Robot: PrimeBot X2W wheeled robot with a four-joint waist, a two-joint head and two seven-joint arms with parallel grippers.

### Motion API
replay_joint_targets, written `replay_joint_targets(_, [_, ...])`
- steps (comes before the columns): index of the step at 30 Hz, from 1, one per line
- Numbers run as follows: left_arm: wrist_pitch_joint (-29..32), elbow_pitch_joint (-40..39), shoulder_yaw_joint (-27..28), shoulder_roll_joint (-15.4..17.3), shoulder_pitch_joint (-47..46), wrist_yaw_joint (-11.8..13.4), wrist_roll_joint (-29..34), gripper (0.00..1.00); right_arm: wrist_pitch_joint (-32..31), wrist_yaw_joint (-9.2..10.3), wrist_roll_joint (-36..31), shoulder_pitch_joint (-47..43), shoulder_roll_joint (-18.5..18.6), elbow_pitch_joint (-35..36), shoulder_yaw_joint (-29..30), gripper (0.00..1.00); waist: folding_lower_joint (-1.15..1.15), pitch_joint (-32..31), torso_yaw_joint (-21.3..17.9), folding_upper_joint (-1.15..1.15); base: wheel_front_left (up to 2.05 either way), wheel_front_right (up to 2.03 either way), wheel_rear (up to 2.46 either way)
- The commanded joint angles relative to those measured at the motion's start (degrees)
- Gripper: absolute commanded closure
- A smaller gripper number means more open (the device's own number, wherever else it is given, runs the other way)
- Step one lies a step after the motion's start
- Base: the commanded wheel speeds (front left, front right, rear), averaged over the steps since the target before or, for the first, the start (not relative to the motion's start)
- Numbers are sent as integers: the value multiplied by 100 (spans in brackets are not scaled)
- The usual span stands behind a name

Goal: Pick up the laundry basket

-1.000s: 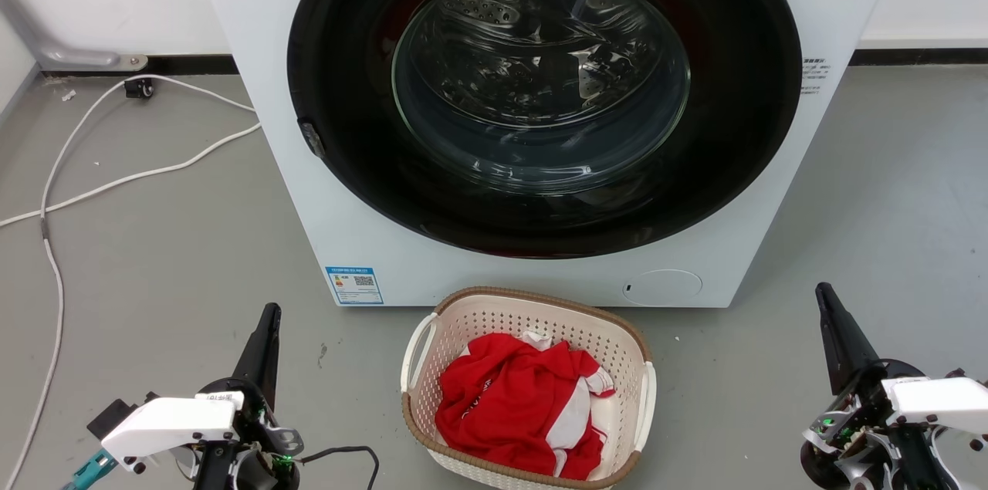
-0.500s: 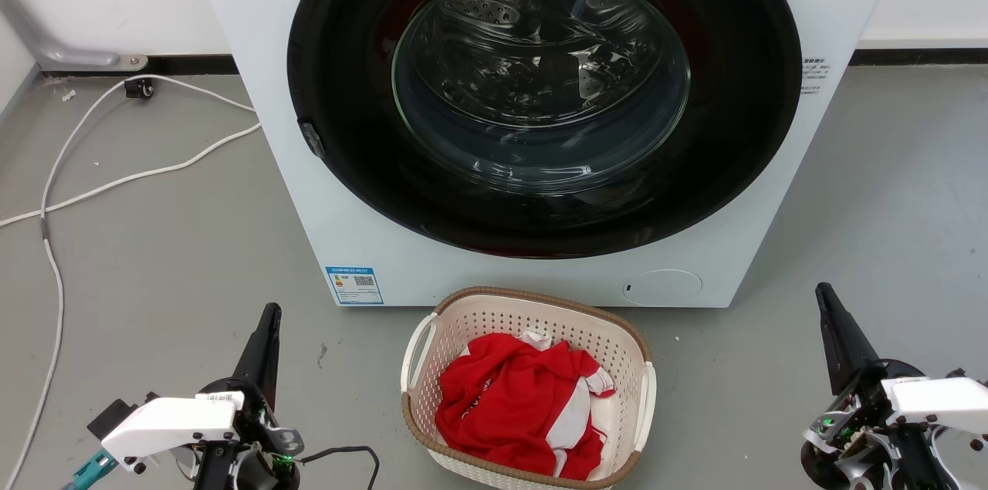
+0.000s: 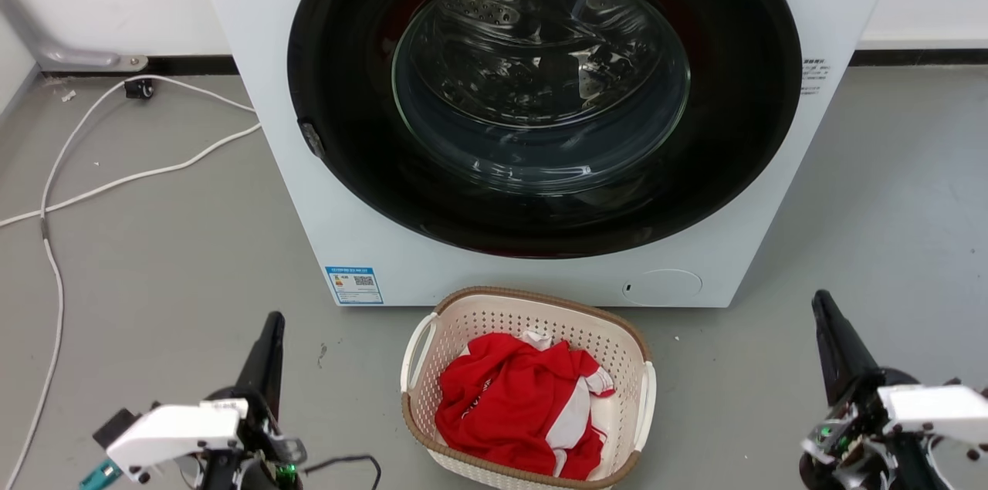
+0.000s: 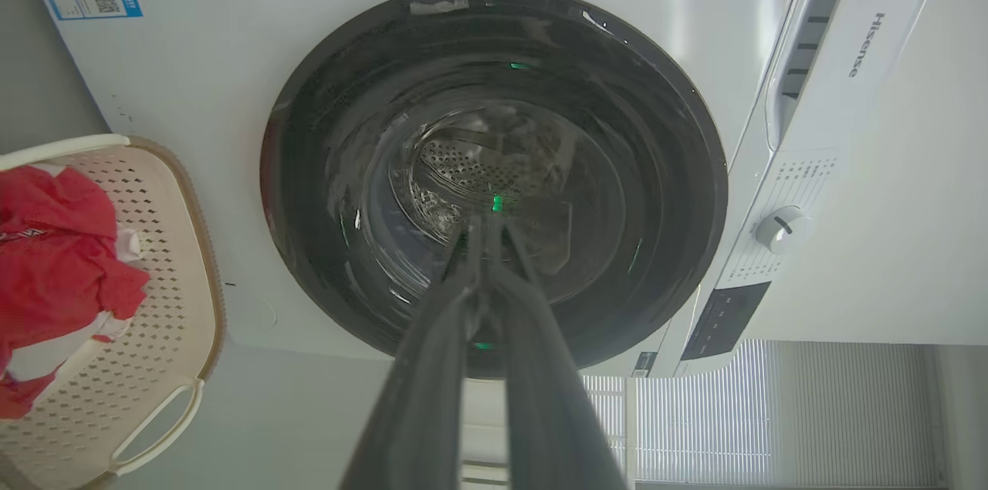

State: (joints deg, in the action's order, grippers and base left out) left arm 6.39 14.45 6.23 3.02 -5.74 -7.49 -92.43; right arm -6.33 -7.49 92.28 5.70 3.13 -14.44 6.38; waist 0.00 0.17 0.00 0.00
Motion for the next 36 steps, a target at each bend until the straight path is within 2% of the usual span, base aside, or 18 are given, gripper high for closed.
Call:
replay_joint_targets(1, [-9,21,-13,-2,14,1,1,0,12,0,-3,-18,-1,-14,-8,0,0,1,0,0,0,0,0])
replay_joint_targets(9, [-249,-68,-268,-2,-5,1,84,0,252,0,-144,-46,-3,47,-183,0,0,9,2,0,0,0,0])
replay_joint_targets(15, [-415,-158,-399,12,-28,1,640,0,414,0,-664,-52,-4,111,-213,0,0,13,6,0,0,0,0])
replay_joint_targets(21, [-565,-319,-512,10,-43,1,1544,0,564,0,-1704,-55,-5,280,-225,0,0,20,11,0,0,0,0])
replay_joint_targets(22, [-565,-319,-512,10,-43,1,1544,0,564,0,-1704,-55,-5,280,-225,0,0,20,11,0,0,0,0])
replay_joint_targets(31, [-776,-551,-684,1,-28,1,2744,0,773,0,-3448,-112,-7,555,-292,0,0,23,22,0,0,0,0])
replay_joint_targets(36, [-884,-609,-769,-1,-21,1,3354,0,880,0,-4166,-162,-8,661,-335,0,0,22,25,0,0,0,0])
